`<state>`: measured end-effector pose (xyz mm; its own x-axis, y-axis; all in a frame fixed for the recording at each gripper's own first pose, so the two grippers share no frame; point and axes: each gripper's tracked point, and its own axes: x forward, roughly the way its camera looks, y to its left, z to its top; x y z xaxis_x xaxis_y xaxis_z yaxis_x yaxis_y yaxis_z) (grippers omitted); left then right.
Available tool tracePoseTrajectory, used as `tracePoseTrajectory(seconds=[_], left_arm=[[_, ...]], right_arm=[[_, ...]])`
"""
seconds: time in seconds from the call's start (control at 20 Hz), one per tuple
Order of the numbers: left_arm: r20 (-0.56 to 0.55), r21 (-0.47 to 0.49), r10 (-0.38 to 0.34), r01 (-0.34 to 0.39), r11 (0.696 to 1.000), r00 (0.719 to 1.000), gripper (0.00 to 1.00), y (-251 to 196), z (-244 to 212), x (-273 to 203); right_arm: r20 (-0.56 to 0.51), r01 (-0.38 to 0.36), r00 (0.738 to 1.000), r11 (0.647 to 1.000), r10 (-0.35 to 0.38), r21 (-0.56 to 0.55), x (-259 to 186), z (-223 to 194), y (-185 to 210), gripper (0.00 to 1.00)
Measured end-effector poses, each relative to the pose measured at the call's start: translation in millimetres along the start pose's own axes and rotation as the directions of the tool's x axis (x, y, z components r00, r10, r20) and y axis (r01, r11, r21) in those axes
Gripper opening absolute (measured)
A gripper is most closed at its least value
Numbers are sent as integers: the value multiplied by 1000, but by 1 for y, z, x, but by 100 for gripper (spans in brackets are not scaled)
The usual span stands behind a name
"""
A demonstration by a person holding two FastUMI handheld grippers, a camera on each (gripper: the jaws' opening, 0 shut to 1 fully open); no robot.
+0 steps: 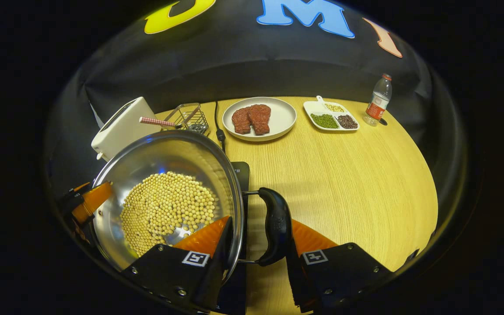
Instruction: First push the handle of the pot to place it horizontally, then grasp the pot with both hands and set it on the induction cooktop.
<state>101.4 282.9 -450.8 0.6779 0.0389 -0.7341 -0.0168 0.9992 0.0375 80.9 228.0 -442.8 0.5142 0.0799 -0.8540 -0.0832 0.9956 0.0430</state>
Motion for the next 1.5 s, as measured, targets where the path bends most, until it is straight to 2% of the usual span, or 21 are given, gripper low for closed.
tracePoseTrajectory(seconds=[0.1,0.15,0.25,0.3,0.4,0.45,0.5,0.55,0.6,0.65,0.7,0.75,0.8,0.9,0.95,1.0,1.05,1.1,1.2,1.3,1.5], left_arm=[[3,3,-3,3,1000,1000,63,0,0,3],[6,1,-5,5,1000,1000,66,2,1,3],[3,-8,-8,8,1000,1000,63,4,-1,5],[2,-12,-9,9,1000,1000,66,6,-3,5],[1,-15,-12,12,1000,1000,63,8,-6,3],[1,-16,-12,12,1000,1000,66,9,-7,1],[3,-17,-14,14,1000,1000,63,10,-10,-1],[3,-19,-16,16,1000,1000,67,11,-11,-1],[4,-26,-20,20,999,1000,65,14,-13,-5],[8,-35,-25,25,999,1000,68,17,-14,-6],[9,-38,-29,29,999,1000,65,19,-15,-7],[11,-39,-33,33,999,999,69,19,-14,-4],[12,-40,-36,36,999,999,65,19,-13,-5],[13,-43,-42,43,998,999,70,19,-15,-9],[17,-47,-48,49,998,999,68,19,-16,-9],[29,-52,-51,53,997,998,75,19,-14,-12],[46,-55,-51,53,997,998,71,22,-8,-18],[68,-57,-46,50,997,997,68,25,-2,-26],[111,-60,-26,33,998,993,72,31,15,-48],[146,-62,-9,19,998,989,69,29,34,-70],[241,-37,1,8,999,971,70,5,81,-114]], right_arm=[[-1,4,1000,1000,-4,7,2,-1,2,63],[1,7,1000,1000,-7,7,2,0,3,63],[0,10,1000,1000,-10,7,2,0,6,63],[2,11,1000,1000,-11,4,3,1,7,63],[2,10,1000,1000,-10,1,2,0,8,63],[1,8,1000,1000,-8,5,3,0,9,58],[0,5,1000,1000,-5,8,3,-2,9,63],[-4,4,1000,1000,-4,8,4,-3,9,63],[-1,3,1000,1000,-3,7,3,-3,9,63],[1,3,1000,1000,-3,8,3,-2,9,63],[-1,-1,1000,1000,1,11,2,-2,9,62],[0,-3,1000,1000,3,15,2,-2,10,62],[1,-5,1000,1000,5,15,2,-2,10,62],[4,-10,1000,1000,10,12,2,-2,10,62],[5,-12,1000,1000,12,7,2,-2,10,63],[12,-16,1000,1000,16,-1,1,0,10,64],[18,-19,1000,1000,20,-14,0,0,10,60],[31,-19,999,999,20,-28,-3,3,9,66],[70,-17,997,999,20,-46,-11,13,6,72],[115,-22,993,998,28,-55,-23,23,5,73],[245,-26,969,997,43,-72,-62,55,-9,74]])
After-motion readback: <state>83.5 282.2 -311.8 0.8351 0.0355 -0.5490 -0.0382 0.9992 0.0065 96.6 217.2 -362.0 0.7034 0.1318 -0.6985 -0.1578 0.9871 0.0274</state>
